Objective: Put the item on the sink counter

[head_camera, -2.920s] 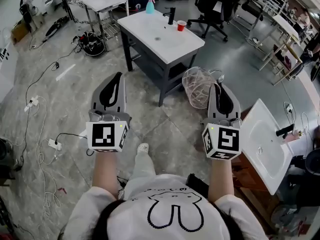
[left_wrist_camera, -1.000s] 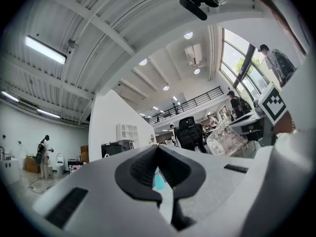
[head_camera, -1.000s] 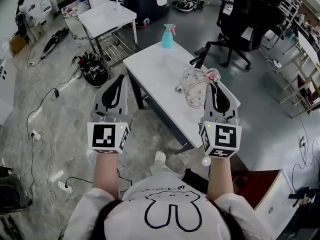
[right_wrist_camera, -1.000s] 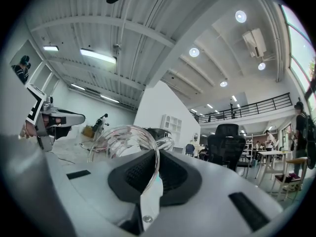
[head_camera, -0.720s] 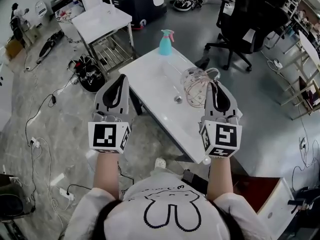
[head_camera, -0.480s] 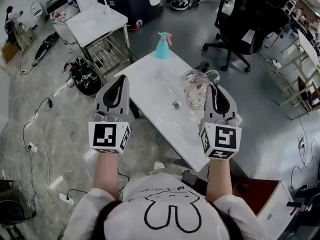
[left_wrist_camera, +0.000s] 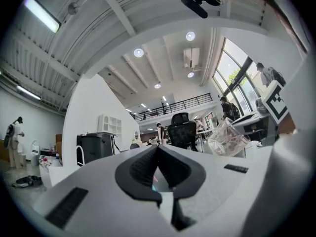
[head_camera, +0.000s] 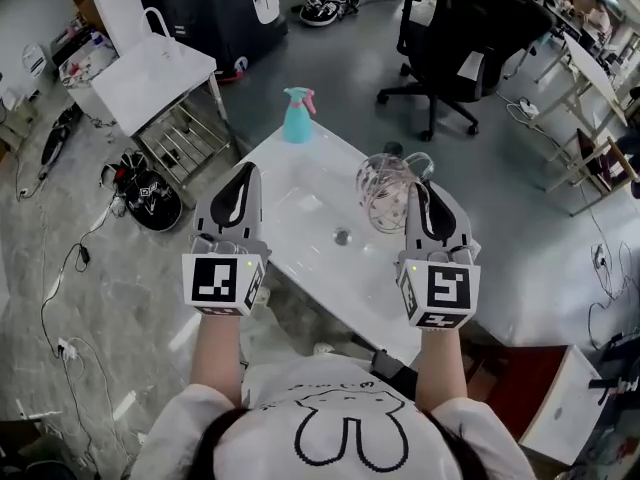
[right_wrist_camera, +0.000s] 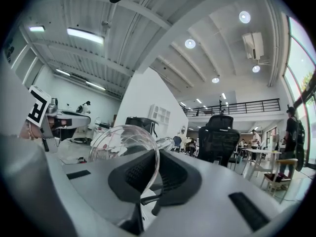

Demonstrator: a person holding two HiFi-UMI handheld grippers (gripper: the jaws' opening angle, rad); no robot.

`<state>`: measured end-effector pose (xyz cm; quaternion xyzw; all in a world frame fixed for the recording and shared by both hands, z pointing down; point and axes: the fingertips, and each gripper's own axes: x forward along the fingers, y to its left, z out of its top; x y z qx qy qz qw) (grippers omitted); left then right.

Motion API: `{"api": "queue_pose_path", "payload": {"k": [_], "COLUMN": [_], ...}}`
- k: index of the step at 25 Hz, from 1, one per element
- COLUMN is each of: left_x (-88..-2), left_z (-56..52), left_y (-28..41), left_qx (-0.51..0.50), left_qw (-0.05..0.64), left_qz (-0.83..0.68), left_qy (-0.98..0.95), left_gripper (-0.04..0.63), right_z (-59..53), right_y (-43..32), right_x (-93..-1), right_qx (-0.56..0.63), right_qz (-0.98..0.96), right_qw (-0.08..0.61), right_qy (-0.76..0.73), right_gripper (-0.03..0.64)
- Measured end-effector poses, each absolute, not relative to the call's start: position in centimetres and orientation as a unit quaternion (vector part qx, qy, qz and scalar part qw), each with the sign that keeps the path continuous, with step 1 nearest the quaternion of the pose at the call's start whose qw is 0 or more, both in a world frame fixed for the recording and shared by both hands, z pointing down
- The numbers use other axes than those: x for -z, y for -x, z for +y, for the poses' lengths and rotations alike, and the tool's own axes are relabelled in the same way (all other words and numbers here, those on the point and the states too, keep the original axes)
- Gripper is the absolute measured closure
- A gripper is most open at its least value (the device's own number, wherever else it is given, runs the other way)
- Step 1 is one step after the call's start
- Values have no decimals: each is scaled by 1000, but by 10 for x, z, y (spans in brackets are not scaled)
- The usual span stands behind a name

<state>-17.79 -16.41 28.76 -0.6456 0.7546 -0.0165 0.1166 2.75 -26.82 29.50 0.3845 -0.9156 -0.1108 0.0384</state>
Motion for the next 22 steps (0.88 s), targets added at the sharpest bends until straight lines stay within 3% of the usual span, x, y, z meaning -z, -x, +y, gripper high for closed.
{"api": "queue_pose_path", "payload": {"k": [22], "left_x": [-314], "left_z": [-354], "left_y": [339], "left_qx": [17], "left_qw": [86], "left_qz": [596], "left_qy": [799], "left_gripper": [584], "right_z": [-359], "right_y": [108], "right_x": [-327], "right_qx": [41], "right_qz": [-817], "right_qw": [99], "right_qy": [-567], "right_gripper": [574]}}
